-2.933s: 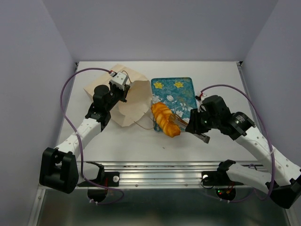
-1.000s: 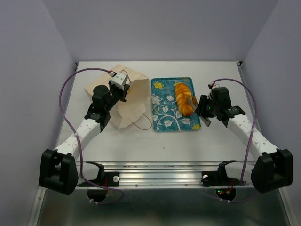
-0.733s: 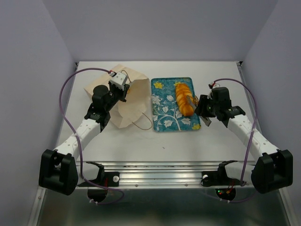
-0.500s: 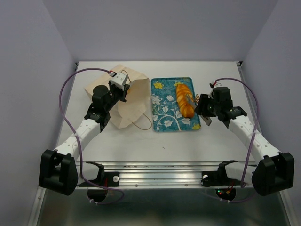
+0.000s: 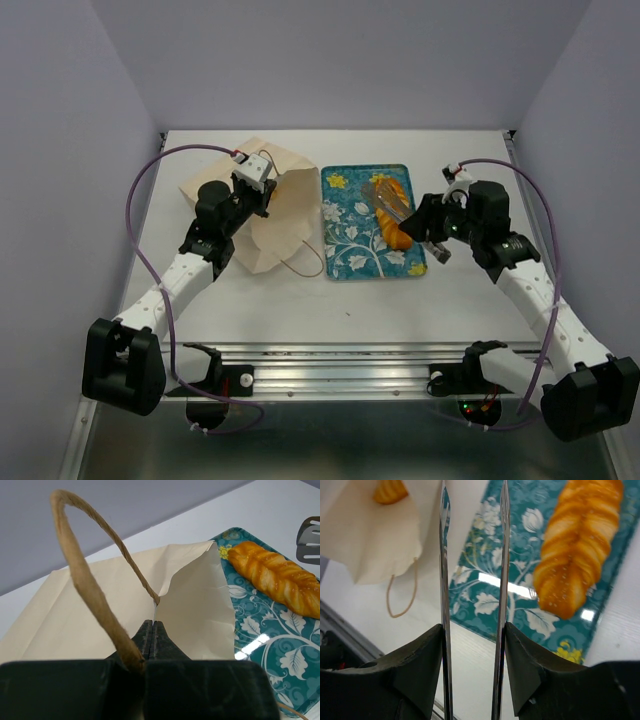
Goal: Take the fake bread out of the paper bag
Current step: Place the fake bread at the center of the board, then take out the fake bread from the paper bag.
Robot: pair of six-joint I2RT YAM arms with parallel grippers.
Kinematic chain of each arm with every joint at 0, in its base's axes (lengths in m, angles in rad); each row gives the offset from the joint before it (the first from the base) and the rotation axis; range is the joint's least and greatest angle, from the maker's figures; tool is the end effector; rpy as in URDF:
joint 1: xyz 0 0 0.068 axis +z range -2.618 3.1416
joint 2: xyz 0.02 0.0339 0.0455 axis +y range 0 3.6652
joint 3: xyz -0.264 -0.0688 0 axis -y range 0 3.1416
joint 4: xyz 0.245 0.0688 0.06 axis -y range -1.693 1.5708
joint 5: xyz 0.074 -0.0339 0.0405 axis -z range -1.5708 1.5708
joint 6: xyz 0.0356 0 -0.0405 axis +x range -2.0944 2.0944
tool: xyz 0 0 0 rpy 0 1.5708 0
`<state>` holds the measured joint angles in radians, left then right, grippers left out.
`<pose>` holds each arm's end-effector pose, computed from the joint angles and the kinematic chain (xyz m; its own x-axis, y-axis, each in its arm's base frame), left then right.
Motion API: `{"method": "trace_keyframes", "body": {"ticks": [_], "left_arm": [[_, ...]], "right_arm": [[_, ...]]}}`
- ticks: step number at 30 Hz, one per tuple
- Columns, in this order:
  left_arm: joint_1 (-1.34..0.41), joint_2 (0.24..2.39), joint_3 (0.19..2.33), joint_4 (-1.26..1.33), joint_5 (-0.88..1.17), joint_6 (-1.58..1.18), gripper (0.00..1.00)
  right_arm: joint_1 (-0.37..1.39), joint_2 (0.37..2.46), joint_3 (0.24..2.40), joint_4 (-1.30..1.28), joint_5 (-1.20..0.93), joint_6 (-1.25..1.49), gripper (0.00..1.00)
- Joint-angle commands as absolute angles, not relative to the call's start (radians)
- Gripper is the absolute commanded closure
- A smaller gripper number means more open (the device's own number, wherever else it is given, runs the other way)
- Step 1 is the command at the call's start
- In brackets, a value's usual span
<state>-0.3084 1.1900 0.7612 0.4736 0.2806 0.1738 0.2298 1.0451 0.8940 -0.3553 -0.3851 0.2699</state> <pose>0.2617 -0.0937 0.3161 0.1380 0.1304 -0.9818 0.5395 0.8214 0.1850 0.2232 0.0659 0.3124 -0.5968 0.1142 -0.7943 -0.3858 0.8271 0.4088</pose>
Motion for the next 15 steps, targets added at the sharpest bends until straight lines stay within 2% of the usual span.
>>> {"method": "trace_keyframes", "body": {"ticks": [1,5,9,15], "left_arm": [[-0.316,1.151,0.775,0.531,0.301,0.169,1.00],[-0.316,1.158,0.781,0.531,0.304,0.167,1.00],[-0.316,1.161,0.787,0.528,0.310,0.161,1.00],[-0.318,1.175,0.799,0.526,0.333,0.147,1.00]], "right_arm": [[0.227,1.025,0.865,-0.177,-0.672,0.252,0.44],[0.264,1.055,0.853,-0.108,-0.742,0.268,0.44],[0.385,1.078,0.873,-0.043,-0.730,0.241,0.44],[0.598,1.215,0.956,-0.023,-0.543,0.149,0.43]]}}
